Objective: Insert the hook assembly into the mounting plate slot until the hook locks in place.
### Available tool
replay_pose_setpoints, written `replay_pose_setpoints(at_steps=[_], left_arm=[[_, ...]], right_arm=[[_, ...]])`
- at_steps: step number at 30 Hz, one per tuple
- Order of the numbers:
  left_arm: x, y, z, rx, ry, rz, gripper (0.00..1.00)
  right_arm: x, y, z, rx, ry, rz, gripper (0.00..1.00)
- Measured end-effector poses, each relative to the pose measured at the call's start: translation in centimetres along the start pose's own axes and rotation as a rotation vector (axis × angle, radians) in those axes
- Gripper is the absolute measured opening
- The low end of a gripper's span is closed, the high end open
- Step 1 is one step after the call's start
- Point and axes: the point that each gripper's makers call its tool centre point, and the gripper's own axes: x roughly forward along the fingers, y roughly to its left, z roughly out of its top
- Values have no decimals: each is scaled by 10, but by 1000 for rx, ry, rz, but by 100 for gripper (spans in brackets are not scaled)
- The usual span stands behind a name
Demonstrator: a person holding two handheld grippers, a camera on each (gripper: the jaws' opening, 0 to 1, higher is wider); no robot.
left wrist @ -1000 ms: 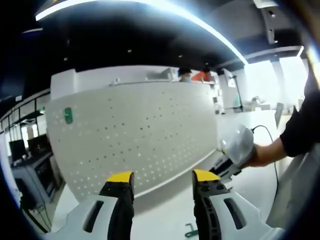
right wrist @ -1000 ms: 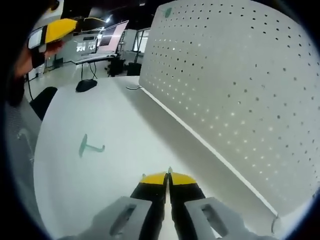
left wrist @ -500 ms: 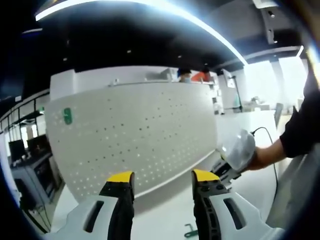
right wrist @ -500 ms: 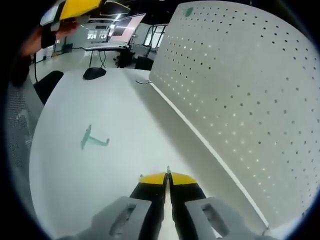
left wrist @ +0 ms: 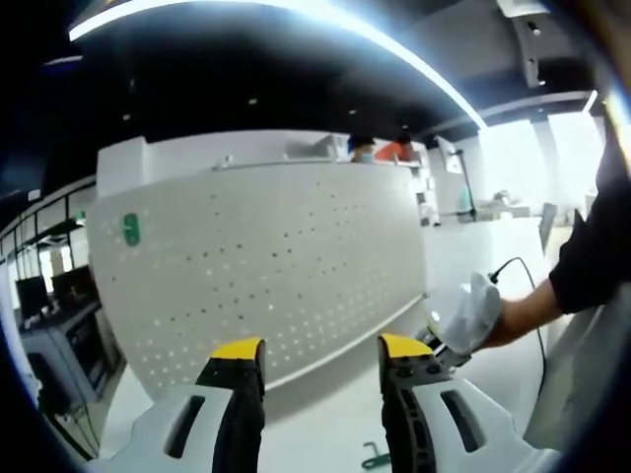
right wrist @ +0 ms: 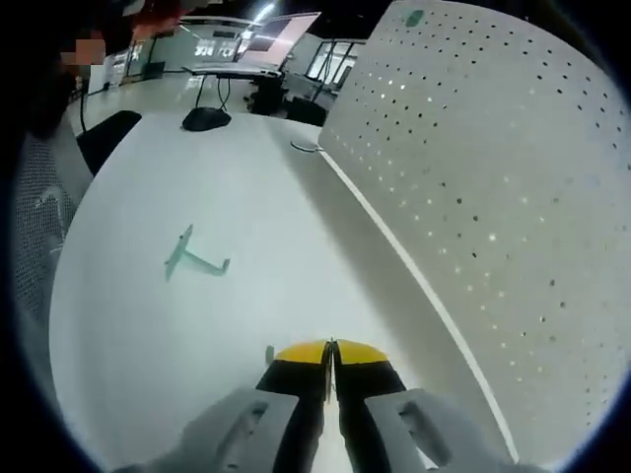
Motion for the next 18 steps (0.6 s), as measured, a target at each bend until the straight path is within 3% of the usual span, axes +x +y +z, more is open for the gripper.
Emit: replay_pose_setpoints(at_steps=[12, 18], left_arm=[[0, -1, 0, 2, 0, -2, 47], [0, 0, 0, 2, -1, 0, 46]], right_arm=[[0, 4, -2, -3, 13, 13, 0], [-7, -1, 6, 11, -8, 2, 0]])
